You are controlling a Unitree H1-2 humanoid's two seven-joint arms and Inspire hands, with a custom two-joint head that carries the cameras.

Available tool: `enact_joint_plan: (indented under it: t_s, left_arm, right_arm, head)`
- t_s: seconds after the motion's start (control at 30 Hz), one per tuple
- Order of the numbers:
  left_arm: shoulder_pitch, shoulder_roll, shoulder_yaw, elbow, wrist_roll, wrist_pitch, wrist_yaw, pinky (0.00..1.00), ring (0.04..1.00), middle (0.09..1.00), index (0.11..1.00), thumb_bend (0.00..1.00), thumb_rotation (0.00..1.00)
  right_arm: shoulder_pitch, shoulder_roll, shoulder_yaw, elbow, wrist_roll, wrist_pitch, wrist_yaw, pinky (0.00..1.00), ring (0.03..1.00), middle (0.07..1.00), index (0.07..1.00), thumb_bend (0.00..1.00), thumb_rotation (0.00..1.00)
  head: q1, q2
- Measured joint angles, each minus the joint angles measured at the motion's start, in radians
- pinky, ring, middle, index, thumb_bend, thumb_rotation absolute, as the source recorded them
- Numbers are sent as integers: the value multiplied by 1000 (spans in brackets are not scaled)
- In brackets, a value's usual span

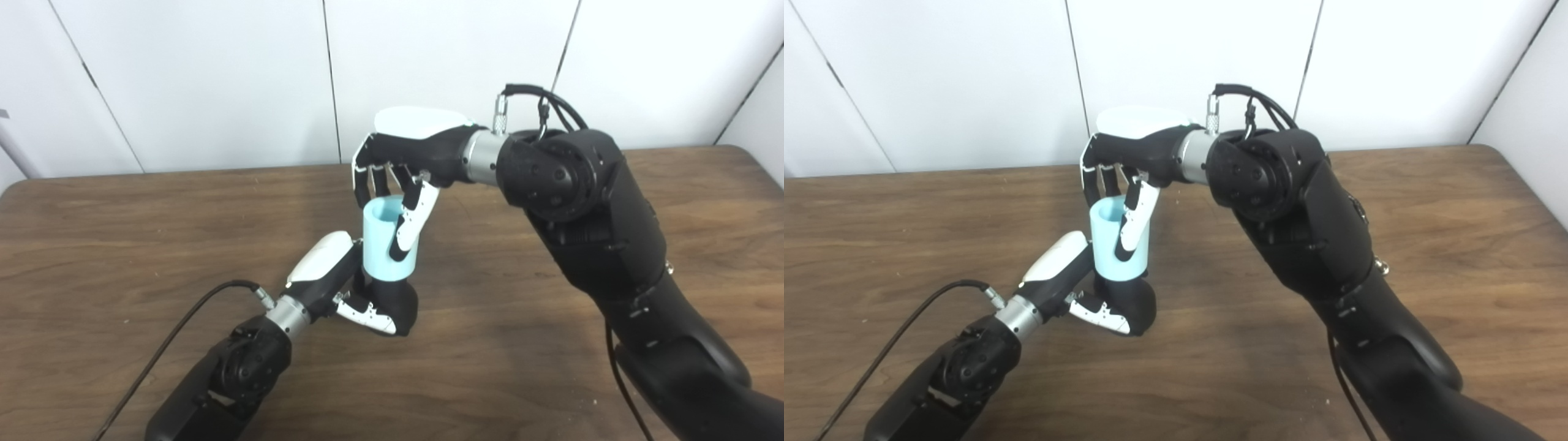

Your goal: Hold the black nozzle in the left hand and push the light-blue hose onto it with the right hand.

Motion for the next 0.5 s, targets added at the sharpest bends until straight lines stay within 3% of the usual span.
enact_joint_plan:
  t_s: [0.2,0.4,0.5]
  left_arm:
    - [0,-1,0,0,0,0,0,256,316,369,474,515,88]
    - [1,-2,0,0,0,0,-1,257,317,370,474,515,88]
    - [1,-2,0,0,1,0,-1,258,318,372,474,514,88]
  right_arm:
    - [7,-18,52,-45,-45,-17,-19,175,260,406,511,524,0]
    - [41,-36,90,-95,-108,-94,-66,75,158,390,479,525,0]
    - [52,-36,106,-114,-152,-138,-78,52,135,438,474,530,0]
  head:
    - [2,0]
    - [2,2]
    - [3,6]
